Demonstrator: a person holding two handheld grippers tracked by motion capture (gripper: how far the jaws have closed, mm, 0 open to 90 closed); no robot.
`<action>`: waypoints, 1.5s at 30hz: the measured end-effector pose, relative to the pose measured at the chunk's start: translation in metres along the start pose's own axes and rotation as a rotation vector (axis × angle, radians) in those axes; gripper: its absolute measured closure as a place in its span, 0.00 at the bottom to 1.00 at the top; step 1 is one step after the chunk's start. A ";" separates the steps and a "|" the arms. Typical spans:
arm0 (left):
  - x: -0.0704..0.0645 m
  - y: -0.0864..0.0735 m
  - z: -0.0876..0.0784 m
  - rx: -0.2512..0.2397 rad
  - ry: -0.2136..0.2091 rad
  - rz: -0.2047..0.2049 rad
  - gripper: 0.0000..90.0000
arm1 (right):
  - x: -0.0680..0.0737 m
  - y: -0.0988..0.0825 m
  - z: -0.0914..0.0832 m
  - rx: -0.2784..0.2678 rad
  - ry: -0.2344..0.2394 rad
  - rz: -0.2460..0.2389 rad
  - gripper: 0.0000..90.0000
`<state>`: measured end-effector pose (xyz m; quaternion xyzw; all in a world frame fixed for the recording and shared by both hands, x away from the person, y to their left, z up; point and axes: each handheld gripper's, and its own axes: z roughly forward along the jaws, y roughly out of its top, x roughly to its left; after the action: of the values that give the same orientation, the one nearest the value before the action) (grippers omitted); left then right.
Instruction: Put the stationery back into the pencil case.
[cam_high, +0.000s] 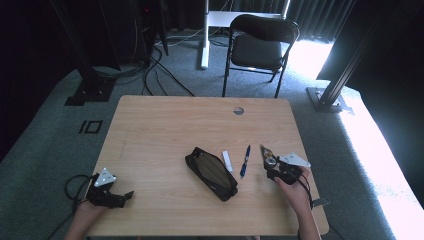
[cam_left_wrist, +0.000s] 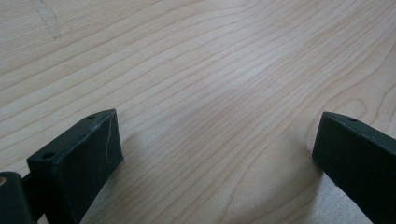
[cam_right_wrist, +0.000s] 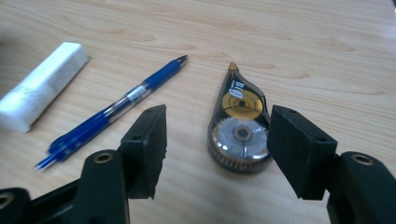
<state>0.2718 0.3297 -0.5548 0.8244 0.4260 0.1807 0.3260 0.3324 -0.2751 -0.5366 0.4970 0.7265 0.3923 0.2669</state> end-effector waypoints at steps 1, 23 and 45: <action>0.000 0.000 0.000 0.000 0.000 0.000 0.02 | -0.002 0.001 0.003 0.003 -0.004 0.003 0.39; 0.000 0.000 0.000 0.000 0.000 -0.001 0.02 | -0.020 0.011 0.048 0.096 -0.039 0.027 0.36; 0.000 0.000 0.000 0.000 0.000 -0.001 0.02 | -0.012 0.019 0.059 0.149 -0.033 0.049 0.55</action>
<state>0.2718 0.3297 -0.5547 0.8242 0.4263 0.1805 0.3261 0.3921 -0.2645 -0.5528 0.5396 0.7368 0.3351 0.2315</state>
